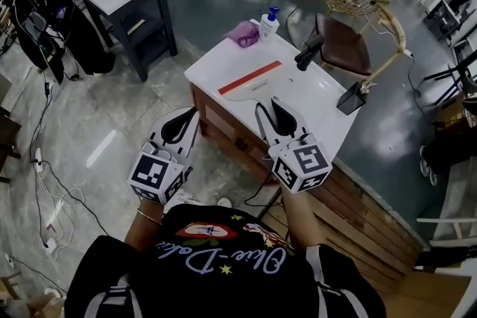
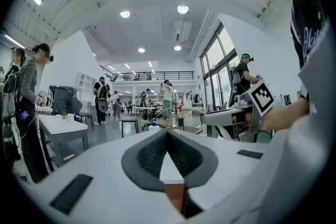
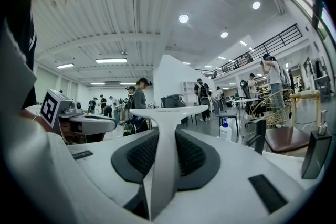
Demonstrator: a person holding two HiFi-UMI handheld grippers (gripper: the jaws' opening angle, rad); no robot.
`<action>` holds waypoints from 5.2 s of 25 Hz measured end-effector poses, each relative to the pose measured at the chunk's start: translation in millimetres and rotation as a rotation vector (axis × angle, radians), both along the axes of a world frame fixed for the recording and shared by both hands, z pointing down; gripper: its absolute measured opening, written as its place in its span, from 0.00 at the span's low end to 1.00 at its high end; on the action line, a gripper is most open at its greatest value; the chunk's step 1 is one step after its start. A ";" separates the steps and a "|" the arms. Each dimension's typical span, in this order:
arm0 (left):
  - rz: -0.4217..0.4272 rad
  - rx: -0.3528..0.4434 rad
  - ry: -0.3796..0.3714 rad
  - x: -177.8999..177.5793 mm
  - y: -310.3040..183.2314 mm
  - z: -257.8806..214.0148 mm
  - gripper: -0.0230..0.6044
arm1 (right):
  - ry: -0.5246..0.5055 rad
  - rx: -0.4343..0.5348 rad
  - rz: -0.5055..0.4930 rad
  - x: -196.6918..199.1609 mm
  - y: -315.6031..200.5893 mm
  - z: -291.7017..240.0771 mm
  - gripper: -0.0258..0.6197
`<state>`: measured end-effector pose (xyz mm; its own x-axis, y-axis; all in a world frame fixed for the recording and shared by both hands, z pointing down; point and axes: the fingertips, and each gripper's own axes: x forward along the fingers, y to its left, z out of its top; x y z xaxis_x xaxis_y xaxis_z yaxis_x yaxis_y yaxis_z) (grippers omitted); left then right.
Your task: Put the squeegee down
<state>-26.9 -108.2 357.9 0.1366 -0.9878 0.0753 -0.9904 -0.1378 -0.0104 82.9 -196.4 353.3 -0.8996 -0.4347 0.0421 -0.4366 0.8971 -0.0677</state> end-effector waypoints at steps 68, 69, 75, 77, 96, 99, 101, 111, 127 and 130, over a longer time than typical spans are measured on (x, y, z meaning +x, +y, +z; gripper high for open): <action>0.501 -0.036 0.064 -171.7 -147.6 7.3 0.03 | 0.061 -0.044 0.453 -164.6 -76.6 8.7 0.18; 0.504 -0.038 0.064 -174.4 -148.1 7.5 0.03 | 0.061 -0.045 0.457 -166.8 -76.5 8.7 0.18; 0.522 -0.046 0.061 -187.0 -149.7 10.5 0.03 | 0.065 -0.052 0.474 -179.2 -76.2 12.4 0.18; 0.528 -0.047 0.063 -190.8 -149.8 11.0 0.03 | 0.069 -0.053 0.478 -182.9 -76.4 13.1 0.18; 0.530 -0.052 0.081 -224.3 -162.8 17.4 0.03 | 0.077 -0.062 0.525 -205.2 -91.2 17.1 0.18; 0.536 -0.056 0.079 -225.0 -163.7 18.3 0.03 | 0.073 -0.066 0.538 -204.2 -92.7 18.0 0.18; 0.538 -0.057 0.083 -225.9 -164.7 19.1 0.03 | 0.070 -0.069 0.546 -203.6 -93.8 18.4 0.18; 0.549 -0.065 0.083 -224.5 -169.4 19.8 0.03 | 0.063 -0.081 0.578 -196.3 -99.0 19.3 0.18; 0.533 -0.092 0.074 -220.4 -178.2 26.1 0.03 | 0.049 -0.125 0.587 -189.1 -113.4 36.8 0.18; 0.535 -0.089 0.067 -219.6 -184.8 25.4 0.03 | 0.046 -0.135 0.589 -187.1 -117.9 41.4 0.18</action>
<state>-246.6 -293.0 383.4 0.6257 -0.7693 0.1291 -0.7799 -0.6201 0.0851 -104.2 -314.4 394.8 -0.5051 -0.8471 0.1651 -0.8624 0.4883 -0.1332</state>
